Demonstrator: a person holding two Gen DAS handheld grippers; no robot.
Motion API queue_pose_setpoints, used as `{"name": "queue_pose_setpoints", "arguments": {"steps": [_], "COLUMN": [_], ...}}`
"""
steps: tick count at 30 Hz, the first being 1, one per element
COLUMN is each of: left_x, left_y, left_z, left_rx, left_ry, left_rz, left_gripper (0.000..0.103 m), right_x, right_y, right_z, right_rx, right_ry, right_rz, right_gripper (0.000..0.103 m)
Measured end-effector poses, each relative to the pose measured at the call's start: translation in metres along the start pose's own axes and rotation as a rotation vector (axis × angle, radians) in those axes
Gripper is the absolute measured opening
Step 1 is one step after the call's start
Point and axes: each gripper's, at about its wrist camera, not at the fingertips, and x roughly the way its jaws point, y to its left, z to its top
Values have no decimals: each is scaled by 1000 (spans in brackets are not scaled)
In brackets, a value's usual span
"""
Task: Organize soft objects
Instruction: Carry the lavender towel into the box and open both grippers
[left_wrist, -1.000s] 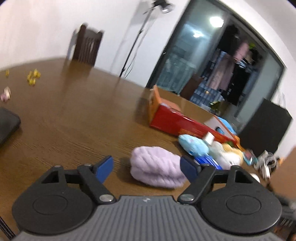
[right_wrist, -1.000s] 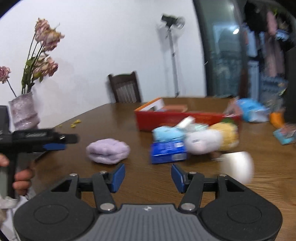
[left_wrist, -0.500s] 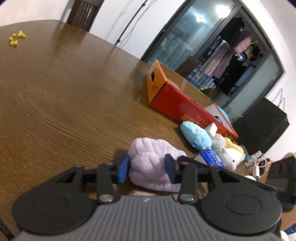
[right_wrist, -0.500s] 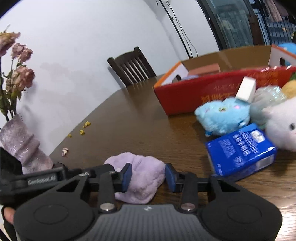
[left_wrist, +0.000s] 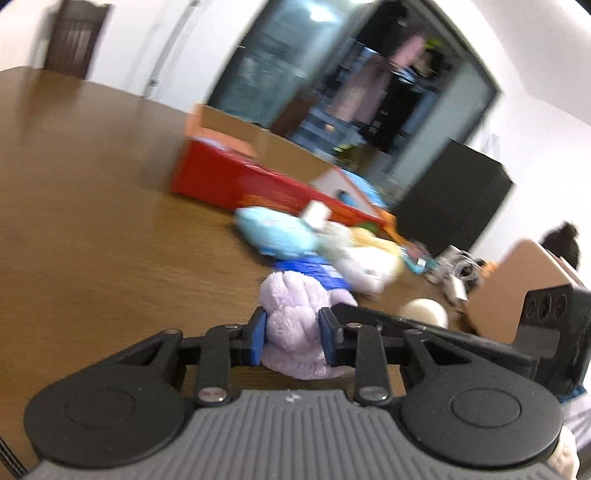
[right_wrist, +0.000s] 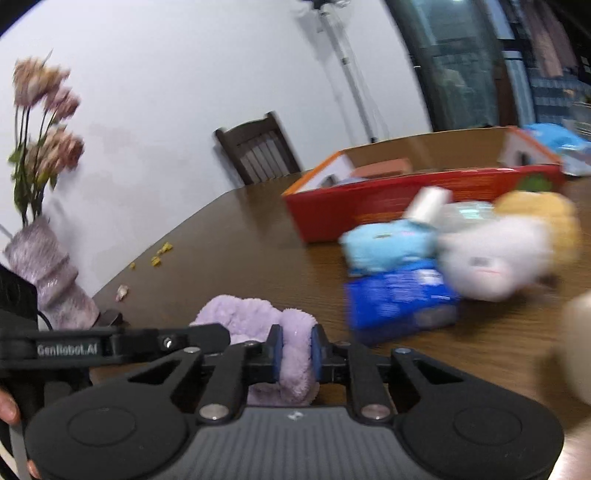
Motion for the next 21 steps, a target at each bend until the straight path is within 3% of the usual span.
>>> {"name": "queue_pose_setpoints", "arguments": {"steps": [5, 10, 16, 21], "left_x": [35, 90, 183, 273], "left_y": [-43, -69, -48, -8], "left_z": [40, 123, 221, 250], "left_rx": [87, 141, 99, 92], "left_ry": [-9, -50, -5, 90], "left_rz": [-75, -81, 7, 165], "left_gripper": [30, 30, 29, 30], "right_x": [-32, -19, 72, 187], "right_y": [-30, -67, -117, -165], "right_z": [35, 122, 236, 285], "right_rx": [-24, -61, -52, 5], "right_ry": [-96, -166, -86, 89], "right_rz": [-63, -83, -104, -149], "right_gripper": [15, 15, 15, 15]}}
